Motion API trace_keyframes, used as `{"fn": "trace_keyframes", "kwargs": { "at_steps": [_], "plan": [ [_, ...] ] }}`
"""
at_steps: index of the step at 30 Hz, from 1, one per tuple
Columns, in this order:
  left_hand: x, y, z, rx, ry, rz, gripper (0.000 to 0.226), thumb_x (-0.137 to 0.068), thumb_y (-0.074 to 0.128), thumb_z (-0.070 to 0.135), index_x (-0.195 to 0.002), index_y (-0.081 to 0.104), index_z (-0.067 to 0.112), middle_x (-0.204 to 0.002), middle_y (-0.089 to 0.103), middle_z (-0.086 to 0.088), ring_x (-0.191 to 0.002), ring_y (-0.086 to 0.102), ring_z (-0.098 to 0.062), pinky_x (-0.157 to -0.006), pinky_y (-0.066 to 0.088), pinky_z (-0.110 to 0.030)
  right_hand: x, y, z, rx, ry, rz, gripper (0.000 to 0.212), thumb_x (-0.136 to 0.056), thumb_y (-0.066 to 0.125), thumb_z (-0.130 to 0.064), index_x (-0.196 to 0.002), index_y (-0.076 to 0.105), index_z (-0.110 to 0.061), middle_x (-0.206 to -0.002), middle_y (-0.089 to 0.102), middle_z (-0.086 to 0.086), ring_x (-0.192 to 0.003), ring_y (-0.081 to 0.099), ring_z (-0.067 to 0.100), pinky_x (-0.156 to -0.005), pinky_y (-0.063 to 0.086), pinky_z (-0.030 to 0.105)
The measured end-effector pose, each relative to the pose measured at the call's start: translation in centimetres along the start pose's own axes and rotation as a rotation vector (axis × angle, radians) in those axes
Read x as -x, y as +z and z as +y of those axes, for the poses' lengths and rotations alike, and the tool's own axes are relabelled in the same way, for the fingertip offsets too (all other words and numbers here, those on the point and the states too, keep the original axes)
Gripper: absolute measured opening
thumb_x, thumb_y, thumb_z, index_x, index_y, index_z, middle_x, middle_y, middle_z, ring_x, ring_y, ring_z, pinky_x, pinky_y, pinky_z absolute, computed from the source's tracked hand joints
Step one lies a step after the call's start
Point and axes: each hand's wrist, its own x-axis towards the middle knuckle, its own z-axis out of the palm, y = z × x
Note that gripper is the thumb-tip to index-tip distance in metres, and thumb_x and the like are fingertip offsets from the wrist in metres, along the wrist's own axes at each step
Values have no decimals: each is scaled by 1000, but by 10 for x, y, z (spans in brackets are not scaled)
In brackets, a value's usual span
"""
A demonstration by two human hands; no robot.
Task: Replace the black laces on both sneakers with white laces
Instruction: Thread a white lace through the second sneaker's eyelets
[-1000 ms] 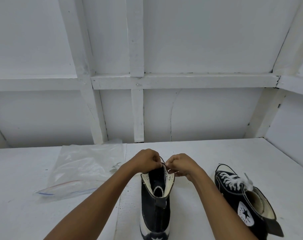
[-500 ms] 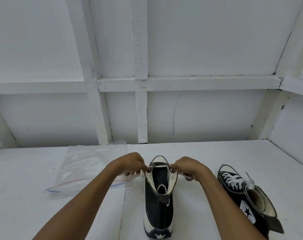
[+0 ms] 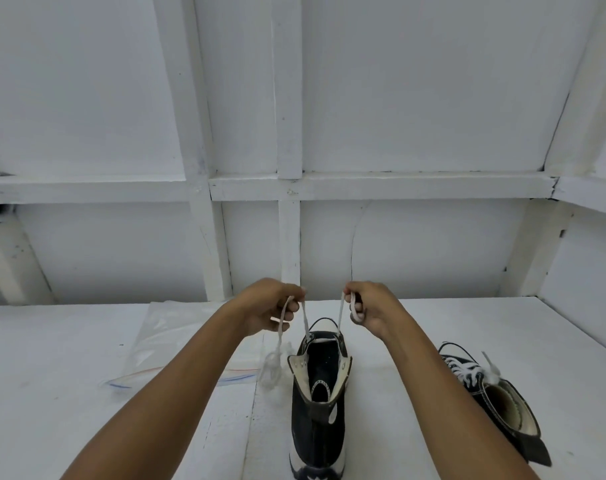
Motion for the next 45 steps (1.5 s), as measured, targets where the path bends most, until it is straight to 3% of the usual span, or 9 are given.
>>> {"fn": "trace_keyframes", "kwargs": {
  "at_steps": [4, 9, 14, 17, 19, 22, 25, 32, 45],
  "plan": [
    [10, 1, 32, 197, 53, -23, 14, -91, 67, 22, -95, 69, 9, -67, 59, 0, -58, 54, -14, -62, 45, -30, 5, 11, -24, -68, -54, -4, 26, -95, 53, -7, -69, 56, -6, -58, 45, 4, -38, 36, 9, -42, 27, 18],
    [16, 1, 63, 163, 97, 39, 22, -87, 70, 22, -105, 74, 12, -81, 72, -4, -72, 66, -19, -80, 53, -38, 14, 21, -51, -69, -89, -24, 28, -97, 54, -15, -70, 58, -10, -62, 52, 3, -57, 52, 16, -58, 42, 27],
    [19, -3, 81, 174, 52, 74, 13, -90, 65, 18, -91, 67, 6, -64, 62, -2, -49, 48, -12, -51, 46, -23, 15, 24, -71, -81, -110, -25, 26, -99, 52, -15, -74, 57, -9, -65, 53, 4, -63, 58, 18, -62, 49, 31],
    [18, -7, 92, 246, 91, 66, 12, -89, 65, 22, -81, 65, 13, -66, 64, 0, -59, 60, -15, -76, 51, -34, 14, 24, -79, -111, -112, -26, 26, -99, 52, -16, -74, 58, -9, -65, 53, 3, -64, 58, 17, -61, 48, 30],
    [17, -11, 99, 271, 156, 59, 12, -89, 66, 26, -90, 70, 14, -78, 71, -2, -75, 68, -18, -85, 50, -41, 14, 24, -87, -120, -125, -22, 24, -98, 54, -16, -75, 59, -8, -66, 54, 4, -65, 59, 18, -61, 49, 30],
    [18, -13, 113, 259, 187, 22, 21, -91, 66, 25, -106, 71, 11, -93, 75, -8, -76, 70, -21, -75, 56, -37, 15, 24, -104, -140, -172, -8, 21, -97, 54, -13, -77, 60, -7, -67, 55, 5, -66, 60, 19, -63, 50, 31],
    [20, -12, 129, 257, 205, 14, 23, -91, 65, 23, -105, 69, 6, -95, 75, -9, -68, 68, -18, -66, 56, -32, 17, 25, -123, -160, -231, 3, 21, -97, 55, -13, -77, 60, -8, -66, 55, 5, -65, 59, 18, -63, 51, 31],
    [22, -16, 173, 308, 341, 54, 20, -92, 63, 25, -104, 71, 12, -90, 75, -2, -80, 69, -18, -85, 51, -40, 25, 29, -165, -170, -332, 9, 23, -98, 56, -19, -78, 61, -9, -67, 56, 3, -67, 60, 17, -64, 52, 30],
    [28, -18, 255, 206, 474, 149, 13, -90, 64, 15, -98, 69, 7, -78, 74, -3, -62, 65, -15, -68, 52, -31, 39, 34, -253, -88, -492, 34, 19, -96, 55, -18, -79, 61, -10, -69, 55, 2, -66, 59, 16, -64, 51, 30]
  ]
}}
